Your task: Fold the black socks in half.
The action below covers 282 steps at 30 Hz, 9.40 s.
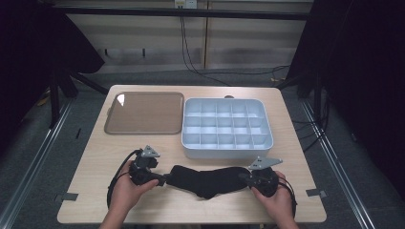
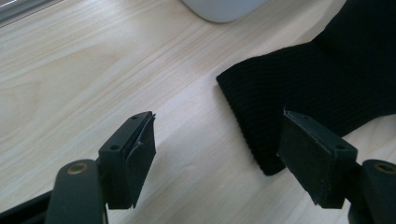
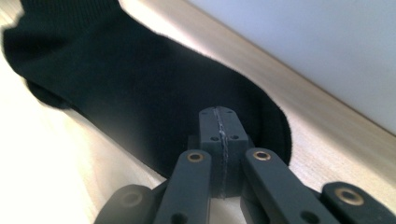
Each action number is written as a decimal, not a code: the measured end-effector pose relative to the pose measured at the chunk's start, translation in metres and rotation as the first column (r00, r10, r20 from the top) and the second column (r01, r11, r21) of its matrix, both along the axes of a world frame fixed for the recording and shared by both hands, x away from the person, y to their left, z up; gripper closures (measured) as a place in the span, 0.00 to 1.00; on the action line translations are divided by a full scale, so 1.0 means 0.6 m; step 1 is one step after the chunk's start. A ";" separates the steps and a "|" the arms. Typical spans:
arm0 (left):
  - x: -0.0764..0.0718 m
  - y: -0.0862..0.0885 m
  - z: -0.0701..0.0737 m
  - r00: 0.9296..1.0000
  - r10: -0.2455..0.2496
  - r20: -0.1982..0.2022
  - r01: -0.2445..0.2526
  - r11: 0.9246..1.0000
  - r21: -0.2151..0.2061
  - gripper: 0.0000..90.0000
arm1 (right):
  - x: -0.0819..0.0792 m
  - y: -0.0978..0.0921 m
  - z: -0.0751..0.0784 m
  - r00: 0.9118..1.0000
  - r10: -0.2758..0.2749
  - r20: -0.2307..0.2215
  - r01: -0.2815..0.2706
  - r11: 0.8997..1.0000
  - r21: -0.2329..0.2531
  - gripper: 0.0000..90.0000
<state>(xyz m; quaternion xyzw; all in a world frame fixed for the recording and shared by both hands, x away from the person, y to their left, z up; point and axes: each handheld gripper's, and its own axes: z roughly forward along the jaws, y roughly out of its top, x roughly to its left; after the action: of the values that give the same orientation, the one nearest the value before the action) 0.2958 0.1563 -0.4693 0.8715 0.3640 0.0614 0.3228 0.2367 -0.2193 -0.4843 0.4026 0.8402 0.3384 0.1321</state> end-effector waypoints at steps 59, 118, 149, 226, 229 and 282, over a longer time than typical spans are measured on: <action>-0.004 -0.056 -0.003 0.964 0.016 -0.267 0.020 0.991 0.130 0.86 | -0.015 0.042 -0.010 0.997 0.062 -0.041 -0.063 0.998 -0.028 1.00; 0.010 -0.063 0.103 0.958 -0.087 -0.274 0.103 0.994 0.042 0.85 | 0.005 0.199 -0.015 0.969 0.232 -0.086 -0.226 0.971 0.072 1.00; 0.009 -0.069 0.124 0.957 -0.079 -0.280 0.095 0.995 0.044 0.85 | 0.005 0.124 -0.001 0.977 0.176 -0.122 -0.182 0.983 -0.038 1.00; 0.000 -0.124 0.096 0.940 -0.110 -0.322 0.137 0.988 0.065 0.85 | 0.000 0.135 0.004 0.969 0.230 -0.089 -0.234 0.972 -0.035 0.99; -0.002 -0.135 0.091 0.940 -0.117 -0.321 0.146 0.987 0.068 0.85 | 0.003 0.135 -0.005 0.971 0.218 -0.097 -0.222 0.975 -0.026 0.99; 0.005 -0.111 0.090 0.949 -0.096 -0.301 0.106 0.994 0.017 0.51 | 0.007 0.140 -0.011 0.973 0.214 -0.082 -0.216 0.976 -0.012 0.99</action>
<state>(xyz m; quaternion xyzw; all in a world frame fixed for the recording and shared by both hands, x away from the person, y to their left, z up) 0.2989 0.0896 -0.4154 0.8934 0.3626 -0.0822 0.2523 0.2407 -0.1356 -0.4906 0.3212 0.8869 0.3255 0.0652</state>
